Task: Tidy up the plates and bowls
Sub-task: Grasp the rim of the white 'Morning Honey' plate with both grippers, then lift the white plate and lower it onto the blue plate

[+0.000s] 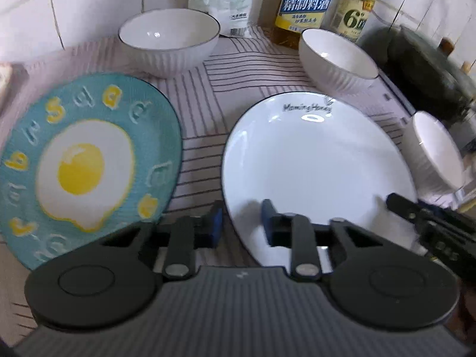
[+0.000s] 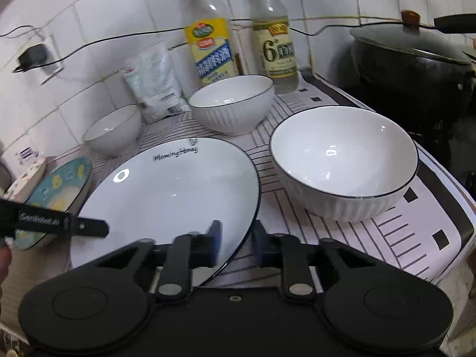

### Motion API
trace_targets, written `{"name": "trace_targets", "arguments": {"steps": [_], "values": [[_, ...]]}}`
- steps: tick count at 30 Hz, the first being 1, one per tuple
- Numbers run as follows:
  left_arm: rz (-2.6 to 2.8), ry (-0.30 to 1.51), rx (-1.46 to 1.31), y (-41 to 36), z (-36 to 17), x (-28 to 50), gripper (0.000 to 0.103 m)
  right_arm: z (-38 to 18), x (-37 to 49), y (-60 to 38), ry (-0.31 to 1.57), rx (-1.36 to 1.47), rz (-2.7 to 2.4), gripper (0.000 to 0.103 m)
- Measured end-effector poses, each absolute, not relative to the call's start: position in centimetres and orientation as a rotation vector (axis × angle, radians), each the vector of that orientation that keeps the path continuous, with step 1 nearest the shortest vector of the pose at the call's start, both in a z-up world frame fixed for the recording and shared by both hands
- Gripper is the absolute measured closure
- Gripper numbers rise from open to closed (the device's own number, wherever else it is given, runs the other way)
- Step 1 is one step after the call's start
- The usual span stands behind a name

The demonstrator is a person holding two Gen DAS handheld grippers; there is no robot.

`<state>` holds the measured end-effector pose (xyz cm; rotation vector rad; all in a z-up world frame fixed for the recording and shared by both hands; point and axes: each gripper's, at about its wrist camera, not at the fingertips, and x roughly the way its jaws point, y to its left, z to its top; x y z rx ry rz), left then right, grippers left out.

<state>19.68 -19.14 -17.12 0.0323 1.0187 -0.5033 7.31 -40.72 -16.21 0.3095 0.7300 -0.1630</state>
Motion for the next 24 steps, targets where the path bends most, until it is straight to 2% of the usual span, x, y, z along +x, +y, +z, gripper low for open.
{"name": "trace_targets", "arguments": {"steps": [5, 10, 18, 24], "values": [[-0.506, 1.022, -0.003, -19.0, -17.4, 19.9, 0.081, -16.7, 7.5, -41.4, 0.720, 0.405, -0.186, 0.084], [-0.479, 1.018, -0.026, -19.3, -17.5, 19.9, 0.080, -17.4, 7.6, -41.7, 0.707, 0.496, -0.194, 0.080], [-0.477, 1.102, -0.044, -19.3, -16.5, 20.9, 0.080, -16.1, 8.3, -42.9, 0.758, 0.597, -0.194, 0.086], [-0.497, 1.100, -0.061, -18.4, -15.0, 20.3, 0.080, -15.1, 8.8, -42.6, 0.781, 0.602, -0.174, 0.086]]}}
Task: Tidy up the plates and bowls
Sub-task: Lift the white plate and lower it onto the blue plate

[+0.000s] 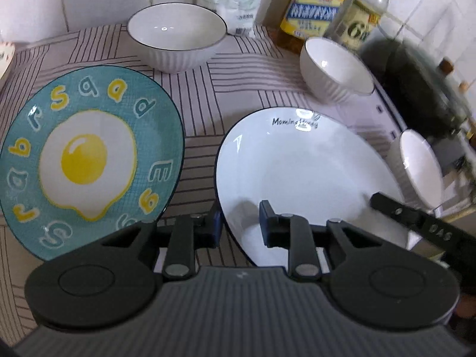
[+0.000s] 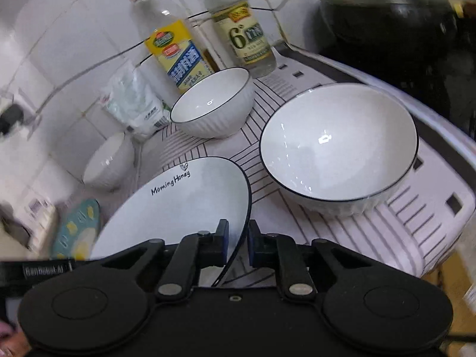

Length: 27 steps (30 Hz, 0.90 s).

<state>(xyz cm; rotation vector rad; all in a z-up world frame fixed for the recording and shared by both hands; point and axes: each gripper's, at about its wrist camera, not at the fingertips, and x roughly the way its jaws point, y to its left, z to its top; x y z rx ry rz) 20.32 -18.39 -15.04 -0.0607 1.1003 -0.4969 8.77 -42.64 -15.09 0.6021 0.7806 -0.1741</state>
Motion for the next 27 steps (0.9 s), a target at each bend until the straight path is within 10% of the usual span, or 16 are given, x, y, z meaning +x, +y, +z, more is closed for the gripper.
{"name": "trace_targets", "arguments": {"steps": [27], "values": [[-0.305, 1.032, -0.098, -4.2, -7.2, 20.0, 0.079, -8.5, 14.7, -30.6, 0.776, 0.451, 0.122, 0.086]]}}
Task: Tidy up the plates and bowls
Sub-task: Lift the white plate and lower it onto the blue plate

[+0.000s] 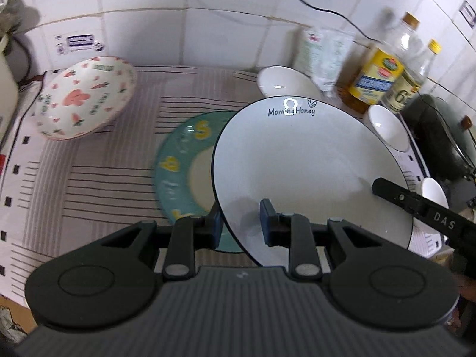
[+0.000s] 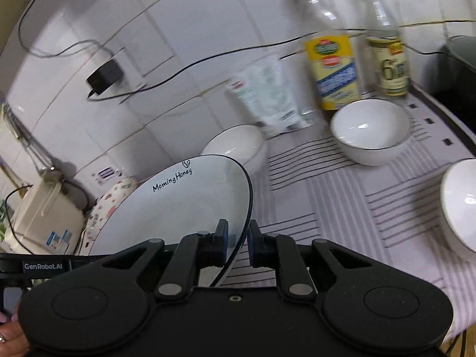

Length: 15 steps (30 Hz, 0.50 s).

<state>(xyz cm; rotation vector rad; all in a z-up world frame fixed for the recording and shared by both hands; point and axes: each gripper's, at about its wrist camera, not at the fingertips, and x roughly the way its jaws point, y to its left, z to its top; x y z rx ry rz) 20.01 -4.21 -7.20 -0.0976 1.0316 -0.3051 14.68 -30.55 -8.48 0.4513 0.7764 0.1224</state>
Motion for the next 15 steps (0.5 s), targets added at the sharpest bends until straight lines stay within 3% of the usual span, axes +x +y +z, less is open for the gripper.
{"name": "trace_targets", "arguments": {"steps": [15], "values": [[-0.214, 1.158, -0.181, 1.0, -13.4, 23.0, 0.079, -13.7, 18.7, -25.8, 0.912, 0.401, 0.187, 0.085]]}}
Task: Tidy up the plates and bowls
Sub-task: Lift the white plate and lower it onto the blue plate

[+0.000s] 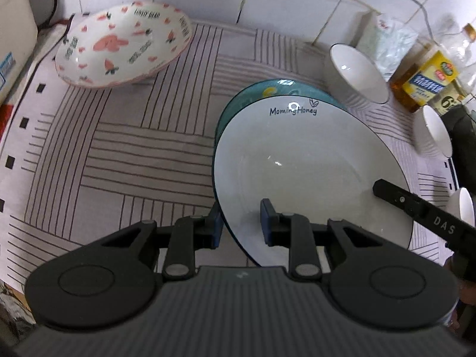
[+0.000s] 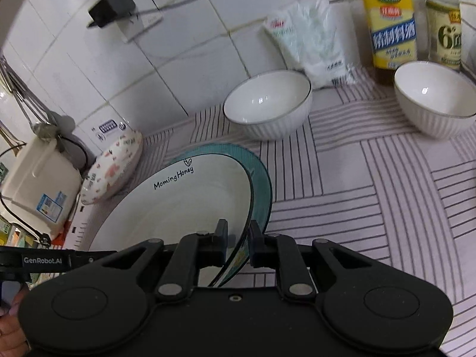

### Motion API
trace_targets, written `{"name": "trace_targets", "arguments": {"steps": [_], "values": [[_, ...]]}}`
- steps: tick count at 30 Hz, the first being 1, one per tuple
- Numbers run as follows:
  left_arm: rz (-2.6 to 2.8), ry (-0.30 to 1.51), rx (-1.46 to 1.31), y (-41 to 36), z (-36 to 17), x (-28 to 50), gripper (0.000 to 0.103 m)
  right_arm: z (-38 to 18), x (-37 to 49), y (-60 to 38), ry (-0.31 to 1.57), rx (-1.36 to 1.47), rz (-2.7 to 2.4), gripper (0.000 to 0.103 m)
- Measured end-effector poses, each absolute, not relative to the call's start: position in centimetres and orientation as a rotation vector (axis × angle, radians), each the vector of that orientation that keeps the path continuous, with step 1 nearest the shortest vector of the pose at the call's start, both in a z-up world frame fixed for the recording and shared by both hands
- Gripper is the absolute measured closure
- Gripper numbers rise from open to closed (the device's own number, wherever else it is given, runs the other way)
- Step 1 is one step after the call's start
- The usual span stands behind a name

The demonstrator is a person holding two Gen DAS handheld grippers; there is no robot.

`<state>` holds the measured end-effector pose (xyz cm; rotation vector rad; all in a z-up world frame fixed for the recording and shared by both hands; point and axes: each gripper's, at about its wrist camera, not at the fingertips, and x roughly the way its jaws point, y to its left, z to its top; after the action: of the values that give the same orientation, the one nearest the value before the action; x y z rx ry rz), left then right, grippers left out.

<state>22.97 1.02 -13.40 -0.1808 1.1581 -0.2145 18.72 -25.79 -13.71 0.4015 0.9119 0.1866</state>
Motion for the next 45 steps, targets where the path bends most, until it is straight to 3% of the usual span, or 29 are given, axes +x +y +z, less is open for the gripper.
{"name": "trace_targets", "arguments": {"steps": [11, 15, 26, 45], "values": [[-0.235, 1.193, -0.203, 1.5, -15.0, 24.8, 0.079, -13.6, 20.8, -24.5, 1.020, 0.346, 0.123, 0.084], [-0.229, 1.207, -0.223, 1.6, -15.1, 25.3, 0.079, -13.2, 21.5, -23.1, 1.040, 0.236, 0.106, 0.079], [-0.216, 1.243, -0.292, 1.9, -16.0, 25.8, 0.079, -12.9, 21.6, -21.4, 1.009, 0.084, 0.091, 0.069], [-0.218, 1.248, -0.378, 2.2, -16.8, 25.7, 0.082, -14.0, 21.0, -19.9, 0.963, -0.044, 0.053, 0.062]]}}
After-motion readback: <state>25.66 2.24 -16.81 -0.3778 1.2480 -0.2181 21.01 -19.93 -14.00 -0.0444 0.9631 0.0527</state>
